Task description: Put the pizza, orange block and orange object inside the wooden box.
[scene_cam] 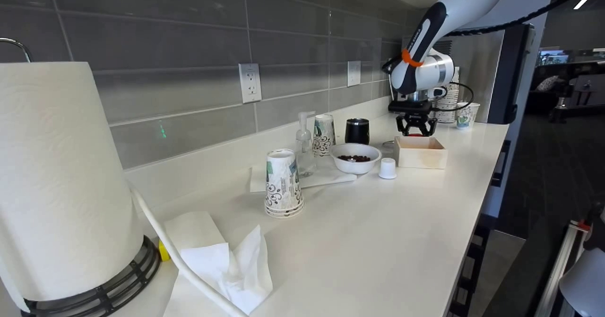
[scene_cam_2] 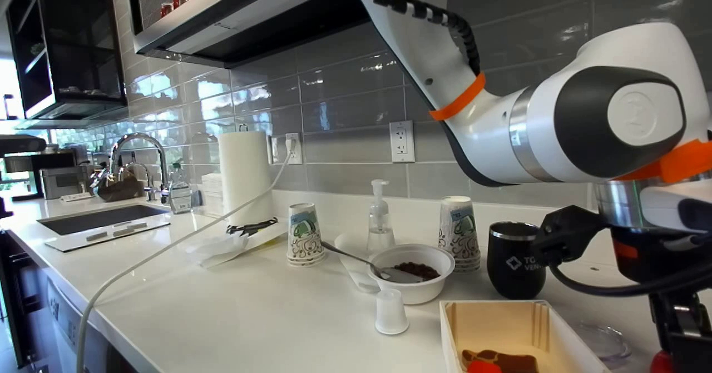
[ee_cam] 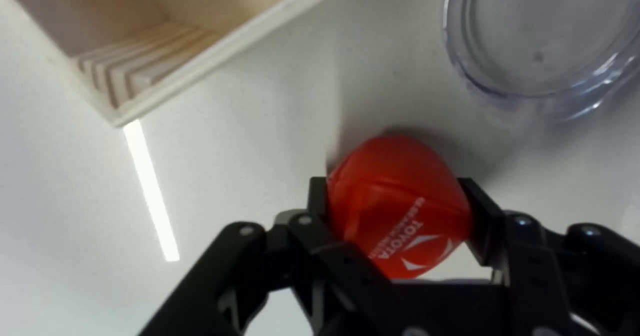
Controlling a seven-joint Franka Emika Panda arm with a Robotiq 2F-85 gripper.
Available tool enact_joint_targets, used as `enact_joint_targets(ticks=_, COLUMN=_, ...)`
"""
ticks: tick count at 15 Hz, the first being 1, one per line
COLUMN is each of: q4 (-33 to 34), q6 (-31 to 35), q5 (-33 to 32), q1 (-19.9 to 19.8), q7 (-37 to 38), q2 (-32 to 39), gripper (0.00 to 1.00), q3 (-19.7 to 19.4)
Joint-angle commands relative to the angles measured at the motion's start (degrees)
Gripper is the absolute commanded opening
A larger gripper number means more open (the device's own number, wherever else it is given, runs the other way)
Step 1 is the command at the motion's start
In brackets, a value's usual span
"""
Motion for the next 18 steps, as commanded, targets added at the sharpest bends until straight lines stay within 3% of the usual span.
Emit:
enact_joint_targets(ticks=1, q4=1.7, q6=0.7, q5=1.1, q1=1.0, q7=0.1, q2=1.8, gripper=0.35, q3=-2.1)
enact_joint_targets(ticks=3, q4=0.9, q6=0.8, q5=0.6, q1=1.2, q7=0.3, q2=0.5, gripper=0.23, q3=-3.1)
enact_joint_targets(ticks=7, q4=-3.0, q6=0.8, q5=-0.2, q1=2.0, q7=-0.6, q2=-5.0, gripper=0.15, q3=-4.6)
enact_joint_targets(ticks=13, q4=-10.9, q6=0.4, q5=-5.3, q1=6.5, q7=0.5, q2=-19.0, gripper=0.13, q3=-4.7)
enact_joint_targets(ticks=18, q4=-18.4, q6=-6.9, q5=-8.6, q1=7.0, q7=0.7, q2=-31.8, gripper=0.13, q3=0.5)
